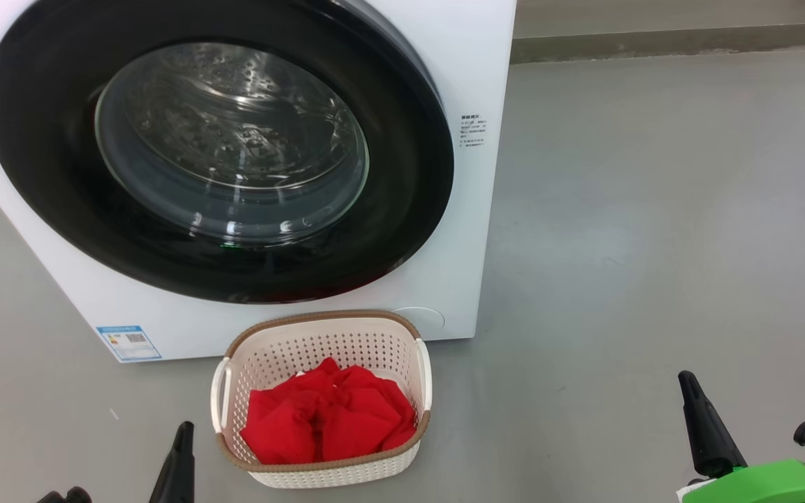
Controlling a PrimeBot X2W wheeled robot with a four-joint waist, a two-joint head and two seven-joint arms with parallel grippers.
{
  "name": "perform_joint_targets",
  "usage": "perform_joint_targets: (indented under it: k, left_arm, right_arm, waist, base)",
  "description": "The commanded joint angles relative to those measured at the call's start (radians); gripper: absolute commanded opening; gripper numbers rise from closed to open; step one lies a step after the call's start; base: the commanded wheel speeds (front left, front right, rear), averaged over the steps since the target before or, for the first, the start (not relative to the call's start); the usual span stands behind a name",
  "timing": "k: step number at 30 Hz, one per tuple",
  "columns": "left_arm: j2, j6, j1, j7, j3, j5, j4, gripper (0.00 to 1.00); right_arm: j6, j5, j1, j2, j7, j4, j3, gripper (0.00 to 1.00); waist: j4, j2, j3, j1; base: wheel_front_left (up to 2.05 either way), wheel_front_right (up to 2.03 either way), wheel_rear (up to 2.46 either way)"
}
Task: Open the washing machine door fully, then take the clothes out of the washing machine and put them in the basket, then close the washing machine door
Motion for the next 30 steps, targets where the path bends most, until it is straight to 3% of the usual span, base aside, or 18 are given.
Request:
perform_joint_targets:
  k: [1,30]
  left_arm:
    - [0.006,-0.010,-0.050,0.008,0.025,-0.033,-0.017,0.00]
    - [0.008,-0.032,-0.099,0.091,0.057,-0.347,0.024,0.00]
  right_arm:
    - [-0.002,0.037,-0.054,-0.018,0.006,-0.019,0.008,0.00]
    - [-0.003,0.371,-0.117,-0.026,0.089,0.021,-0.008,0.00]
  waist:
    - [0.001,-0.0001,0.001,-0.0001]
    - [0.013,-0.0001,0.011,-0.0001]
  base:
    - [0.00,0.00,0.00]
    - [0.00,0.00,0.00]
